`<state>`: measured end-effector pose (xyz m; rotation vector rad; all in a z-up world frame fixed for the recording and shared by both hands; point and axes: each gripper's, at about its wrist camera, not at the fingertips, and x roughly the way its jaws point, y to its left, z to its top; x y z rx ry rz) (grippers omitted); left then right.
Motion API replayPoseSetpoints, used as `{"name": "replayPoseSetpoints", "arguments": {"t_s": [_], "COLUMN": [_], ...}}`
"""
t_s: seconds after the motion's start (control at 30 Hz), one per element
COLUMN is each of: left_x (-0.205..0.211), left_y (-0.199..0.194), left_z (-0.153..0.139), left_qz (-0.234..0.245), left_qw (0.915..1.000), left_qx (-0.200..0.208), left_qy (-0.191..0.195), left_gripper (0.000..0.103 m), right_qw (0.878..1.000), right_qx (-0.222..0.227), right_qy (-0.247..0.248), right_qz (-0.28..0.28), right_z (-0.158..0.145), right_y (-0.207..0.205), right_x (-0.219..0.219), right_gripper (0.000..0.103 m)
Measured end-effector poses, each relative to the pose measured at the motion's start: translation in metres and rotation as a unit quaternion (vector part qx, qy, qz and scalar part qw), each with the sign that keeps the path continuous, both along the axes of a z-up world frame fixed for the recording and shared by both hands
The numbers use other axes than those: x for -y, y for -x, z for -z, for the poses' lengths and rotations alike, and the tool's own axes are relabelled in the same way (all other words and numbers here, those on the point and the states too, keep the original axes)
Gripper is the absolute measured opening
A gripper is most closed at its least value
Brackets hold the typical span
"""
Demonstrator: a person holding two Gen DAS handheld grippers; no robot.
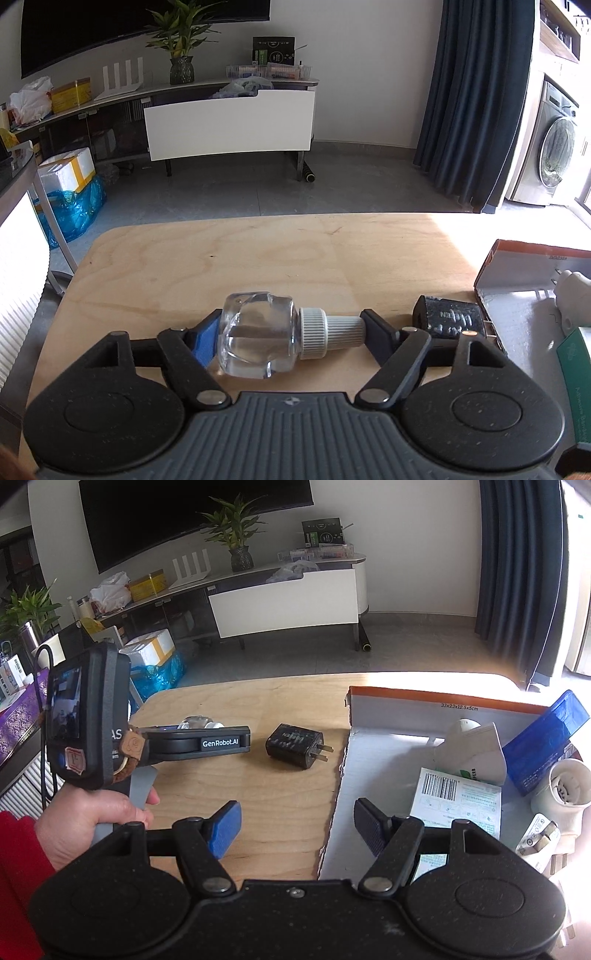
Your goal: Organize rigid objects
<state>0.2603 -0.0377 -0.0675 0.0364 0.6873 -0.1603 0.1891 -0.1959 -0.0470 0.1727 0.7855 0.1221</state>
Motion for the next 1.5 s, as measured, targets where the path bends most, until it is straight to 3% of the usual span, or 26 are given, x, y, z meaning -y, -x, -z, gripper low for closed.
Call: {"name": "replayPoseSetpoints", "arguments": {"t_s": [0.27,0.43,0.6,0.77,0.83,1.03,1.5], "left_x": [-0.025,-0.04,-0.047,-0.052,-0.055,-0.059,-0.043], "left_y": [0.032,0.059,0.075,0.077,0.078,0.082,0.124], "left_z": [-0.018,-0.031,-0.032,-0.03,-0.03,-0.031,-0.059], "left_qz": [-0.032,-0.057,-0.066,-0.07,-0.073,-0.081,-0.079], "left_qw": [0.9992,0.9975,0.9967,0.9964,0.9962,0.9954,0.9955], "left_qx": [0.009,0.012,0.012,0.01,0.011,0.013,0.028], "left_qy": [0.021,0.04,0.047,0.046,0.047,0.049,0.043], "left_gripper": [0.079,0.079,0.079,0.079,0.079,0.079,0.079], "right_qw": [1.0,0.998,0.996,0.996,0.996,0.998,0.999], "right_qx": [-0.007,-0.021,-0.047,-0.016,-0.006,0.007,0.033], "right_qy": [-0.024,-0.038,-0.021,0.048,0.058,0.044,0.018], "right_qz": [0.016,0.043,0.079,0.076,0.063,0.045,-0.023], "right_z": [0.004,0.016,0.038,0.049,0.049,0.041,-0.02], "right_y": [-0.024,-0.058,-0.09,-0.103,-0.103,-0.085,0.009], "right_x": [0.0,-0.01,-0.023,-0.043,-0.045,-0.041,-0.035], "right_gripper": [0.081,0.087,0.09,0.092,0.078,0.077,0.078]}}
